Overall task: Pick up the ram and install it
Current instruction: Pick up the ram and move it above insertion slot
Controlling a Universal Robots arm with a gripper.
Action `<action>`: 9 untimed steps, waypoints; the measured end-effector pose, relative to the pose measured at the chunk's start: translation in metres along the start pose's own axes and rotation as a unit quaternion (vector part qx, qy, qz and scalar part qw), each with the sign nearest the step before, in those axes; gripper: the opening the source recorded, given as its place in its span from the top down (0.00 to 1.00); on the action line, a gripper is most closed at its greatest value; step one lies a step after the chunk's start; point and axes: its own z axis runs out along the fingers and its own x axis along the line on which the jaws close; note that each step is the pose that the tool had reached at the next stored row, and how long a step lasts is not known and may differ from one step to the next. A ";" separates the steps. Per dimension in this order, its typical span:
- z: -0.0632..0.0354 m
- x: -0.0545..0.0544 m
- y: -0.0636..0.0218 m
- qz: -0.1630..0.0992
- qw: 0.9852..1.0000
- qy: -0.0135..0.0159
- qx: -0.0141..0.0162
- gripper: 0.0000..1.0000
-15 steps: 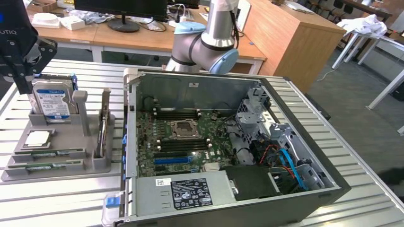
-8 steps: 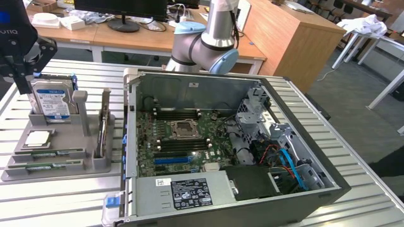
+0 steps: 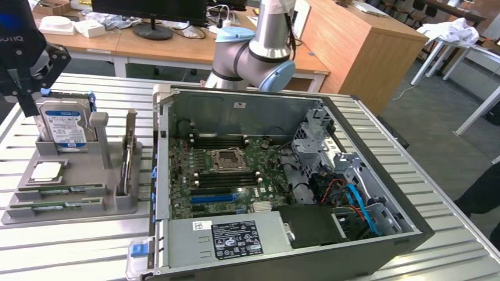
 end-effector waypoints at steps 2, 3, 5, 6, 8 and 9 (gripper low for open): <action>0.0000 0.000 0.0000 -0.019 1.000 0.001 0.000 0.90; 0.0000 0.000 0.0000 -0.028 1.000 0.001 0.000 0.90; 0.0000 0.000 0.0000 -0.045 0.999 0.002 -0.001 0.90; 0.0000 0.000 0.0000 -0.054 0.999 0.002 -0.001 0.90; 0.0000 0.000 0.0000 -0.073 0.997 0.003 -0.001 0.90; 0.0000 0.000 0.0000 -0.082 0.997 0.004 -0.001 0.90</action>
